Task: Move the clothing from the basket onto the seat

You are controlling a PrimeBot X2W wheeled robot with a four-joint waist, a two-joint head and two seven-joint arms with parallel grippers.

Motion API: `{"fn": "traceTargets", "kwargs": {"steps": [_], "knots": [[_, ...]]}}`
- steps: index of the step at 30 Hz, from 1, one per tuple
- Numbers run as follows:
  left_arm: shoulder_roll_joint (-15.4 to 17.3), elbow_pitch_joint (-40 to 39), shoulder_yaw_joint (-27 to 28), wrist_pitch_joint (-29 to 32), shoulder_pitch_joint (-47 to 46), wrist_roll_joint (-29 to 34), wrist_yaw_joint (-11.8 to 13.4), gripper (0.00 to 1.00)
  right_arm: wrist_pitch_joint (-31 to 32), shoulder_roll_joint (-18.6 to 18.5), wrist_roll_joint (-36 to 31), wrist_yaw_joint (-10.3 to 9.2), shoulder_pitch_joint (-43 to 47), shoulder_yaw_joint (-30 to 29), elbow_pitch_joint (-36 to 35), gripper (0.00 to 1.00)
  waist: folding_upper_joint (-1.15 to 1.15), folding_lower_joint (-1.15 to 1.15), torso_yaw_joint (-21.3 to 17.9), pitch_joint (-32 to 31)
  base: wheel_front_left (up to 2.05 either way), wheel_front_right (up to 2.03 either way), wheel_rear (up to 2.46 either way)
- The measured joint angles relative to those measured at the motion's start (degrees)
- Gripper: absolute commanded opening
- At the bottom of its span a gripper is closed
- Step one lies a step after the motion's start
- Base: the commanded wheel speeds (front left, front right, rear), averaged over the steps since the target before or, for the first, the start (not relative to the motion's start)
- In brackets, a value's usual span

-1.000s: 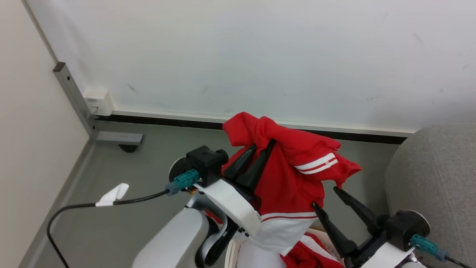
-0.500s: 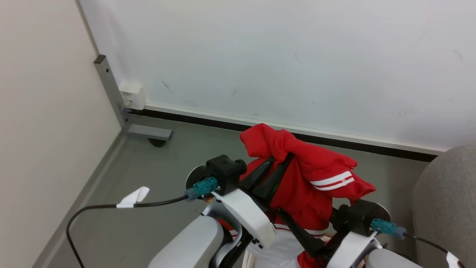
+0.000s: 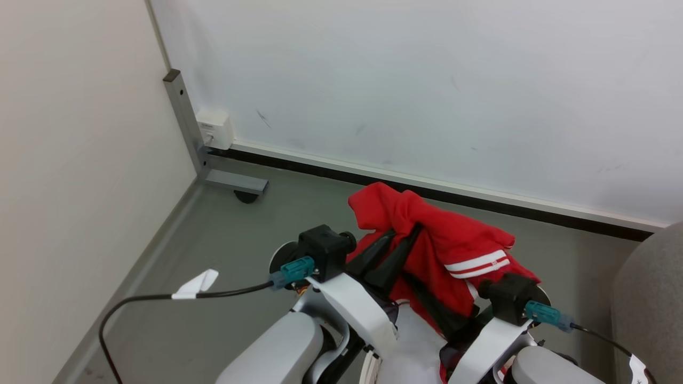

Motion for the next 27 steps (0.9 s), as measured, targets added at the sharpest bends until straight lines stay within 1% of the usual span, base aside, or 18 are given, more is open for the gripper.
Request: {"fn": "traceTargets", "kwargs": {"steps": [10,15,16,17,18,19,23,27], "knots": [[1.04,0.27,0.35,-0.07,0.07,-0.53,0.75,0.0,0.02,0.46,-3.92,0.0,4.19,-5.78,-3.77,0.0,0.0,0.0,-2.78,0.92,0.0,0.0,0.0],[1.22,0.27,0.01,-0.13,0.27,-0.85,0.82,0.01,0.02,0.53,-7.17,0.0,6.15,-9.68,-6.33,0.0,0.0,-0.01,-4.65,1.46,0.0,0.0,0.0],[1.22,0.22,-0.08,-0.16,0.3,-0.87,0.82,0.2,0.02,0.58,-7.75,0.0,6.59,-10.48,-6.61,0.0,0.0,-0.01,-5.13,1.54,0.0,0.0,0.0],[1.24,0.11,-0.13,-0.21,0.32,-0.87,0.85,0.51,0.02,0.73,-8.34,0.0,7.05,-11.33,-6.93,0.0,0.0,-0.01,-5.67,1.64,0.0,0.0,0.0],[1.29,-0.03,-0.23,-0.23,0.32,-0.87,0.9,0.96,0.02,0.87,-8.81,0.0,7.31,-11.98,-7.15,0.0,0.0,-0.01,-6.25,1.76,0.0,0.0,0.0],[1.32,-0.22,-0.36,-0.23,0.34,-0.87,0.88,1.0,0.02,0.97,-9.43,0.0,7.46,-12.65,-7.38,0.0,0.0,-0.01,-6.88,1.89,0.0,0.0,0.0],[1.35,-1.05,-1.1,-0.6,0.61,-0.85,0.8,1.0,0.01,1.09,-10.83,0.0,8.79,-15.08,-7.8,0.0,0.0,-0.01,-9.82,2.44,0.0,0.0,0.0],[1.57,-1.64,-1.53,-1.34,1.14,-0.7,0.65,1.0,0.04,0.41,-11.96,0.0,9.96,-17.5,-8.58,0.0,0.0,-0.01,-13.41,2.92,0.0,0.0,0.0]]}}
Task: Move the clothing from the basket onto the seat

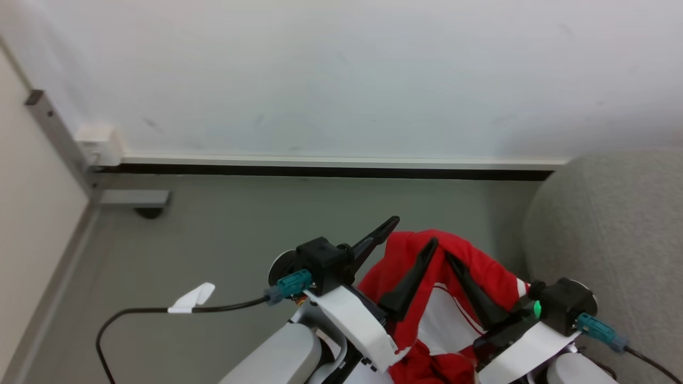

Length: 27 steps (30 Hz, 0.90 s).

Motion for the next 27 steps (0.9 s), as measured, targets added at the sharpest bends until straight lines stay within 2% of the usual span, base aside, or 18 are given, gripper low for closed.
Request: {"fn": "traceTargets", "kwargs": {"steps": [15,22,27], "knots": [[1.16,-0.08,-1.31,-4.45,1.16,2.72,-1.02,1.0,-0.02,-5.12,-5.37,0.0,4.35,-10.23,-6.36,0.0,0.0,0.0,-16.26,0.84,0.0,0.0,0.0],[1.42,1.19,-1.45,-5.36,1.16,4.45,-1.53,1.0,-0.02,-4.78,-6.56,0.0,6.69,-13.44,-9.57,0.0,0.0,0.0,-22.51,1.98,0.0,0.0,0.0],[1.42,2.47,-1.26,-5.45,0.91,5.25,-1.8,1.0,-0.02,-4.26,-7.2,0.0,7.08,-14.34,-10.59,0.0,0.0,0.0,-24.81,3.64,0.0,0.0,0.0]]}}
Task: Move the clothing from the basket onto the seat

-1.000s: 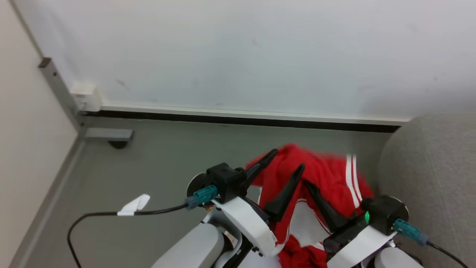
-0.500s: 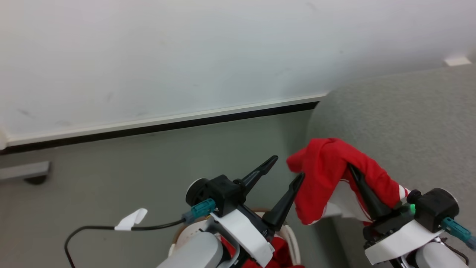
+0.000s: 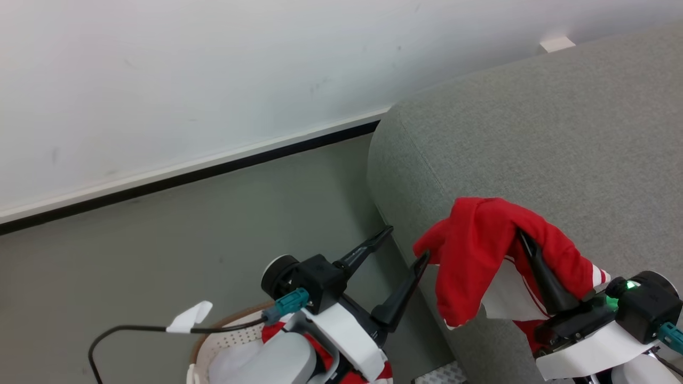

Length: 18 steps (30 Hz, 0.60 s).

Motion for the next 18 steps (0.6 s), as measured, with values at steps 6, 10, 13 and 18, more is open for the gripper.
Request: {"fn": "traceTargets", "kwargs": {"steps": [6,10,13,18], "knots": [[-0.01,0.99,0.01,-0.2,-0.7,0.7,-0.46,1.0,0.0,-0.45,-0.82,0.0,-0.57,-0.44,-0.67,0.0,0.0,0.0,-0.19,1.61,0.0,0.0,0.0],[0.19,1.0,-0.16,-0.29,-1.63,1.59,-0.71,1.0,0.0,-2.26,-1.4,0.0,-4.38,0.12,-0.69,0.0,0.0,0.0,0.18,3.05,0.0,0.0,0.0],[0.62,0.48,-1.04,-0.3,-2.69,3.28,-0.81,1.0,0.0,-5.06,-1.69,0.0,-8.47,0.23,0.14,0.0,0.0,0.0,0.63,4.7,0.0,0.0,0.0],[1.57,-1.27,-2.57,0.68,-5.93,5.24,-1.29,1.0,-0.01,-10.63,-2.03,0.0,-16.35,-1.62,2.03,0.0,0.0,0.0,1.86,9.02,0.0,0.0,0.0]]}}
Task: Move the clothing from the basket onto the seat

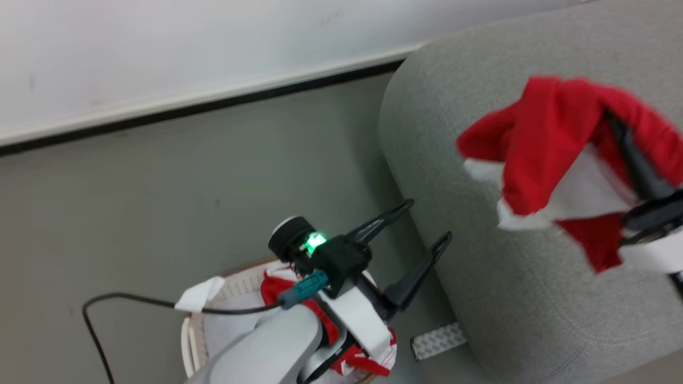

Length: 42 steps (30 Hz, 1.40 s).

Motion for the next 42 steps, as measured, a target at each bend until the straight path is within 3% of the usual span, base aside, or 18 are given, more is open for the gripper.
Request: {"fn": "traceTargets", "kwargs": {"steps": [11,22,25,30,34,35,36,37,42], "knots": [[2.71,-4.76,-2.61,2.7,-8.36,4.44,-1.07,1.0,0.48,-12.02,4.57,0.01,-16.92,-4.36,7.31,0.0,0.0,0.01,3.86,14.36,0.0,0.0,0.0],[4.15,-6.17,-2.24,2.33,-10.53,5.0,-1.04,1.0,1.53,-20.95,6.79,0.01,-26.83,-15.62,23.35,0.0,0.0,0.01,10.27,25.32,0.0,0.0,0.0],[4.43,-6.14,-1.6,1.88,-10.57,4.87,-0.68,1.0,4.22,-20.65,5.88,0.01,-26.91,-16.11,28.89,0.0,0.0,0.01,12.12,27.21,0.0,0.0,0.0],[4.46,-5.63,-1.38,1.04,-10.51,4.37,-0.45,1.0,10.62,-16.79,4.46,0.01,-26.69,-16.39,39.3,0.0,0.0,0.01,14.53,29.03,0.0,0.0,0.0],[4.35,-4.59,-1.35,0.4,-10.05,3.69,-0.44,1.0,15.0,-13.7,3.32,0.01,-26.81,-14.79,43.22,0.0,0.0,0.01,15.15,28.27,0.0,0.0,0.0],[4.32,-4.47,-1.29,0.33,-10.0,3.59,-0.35,1.0,16.19,-13.26,3.31,0.01,-26.91,-14.22,43.85,0.2,0.0,0.01,15.15,27.89,0.0,0.0,0.0],[4.25,-4.3,-1.22,0.19,-9.98,3.43,-0.35,1.0,18.07,-13.02,3.32,0.01,-26.95,-13.78,44.82,0.2,0.0,0.01,15.11,27.49,0.0,0.0,0.0],[4.27,-4.01,-1.07,-0.02,-9.9,3.24,-0.33,1.0,19.4,-12.77,3.33,0.01,-26.92,-12.9,45.13,1.0,0.0,0.01,15.04,27.04,0.0,0.0,0.0],[4.11,-2.37,-0.67,-0.23,-9.08,2.87,0.41,1.0,22.05,-11.63,3.46,0.01,-26.88,-9.82,45.22,1.0,0.0,0.0,14.38,24.21,0.0,0.0,0.0]]}}
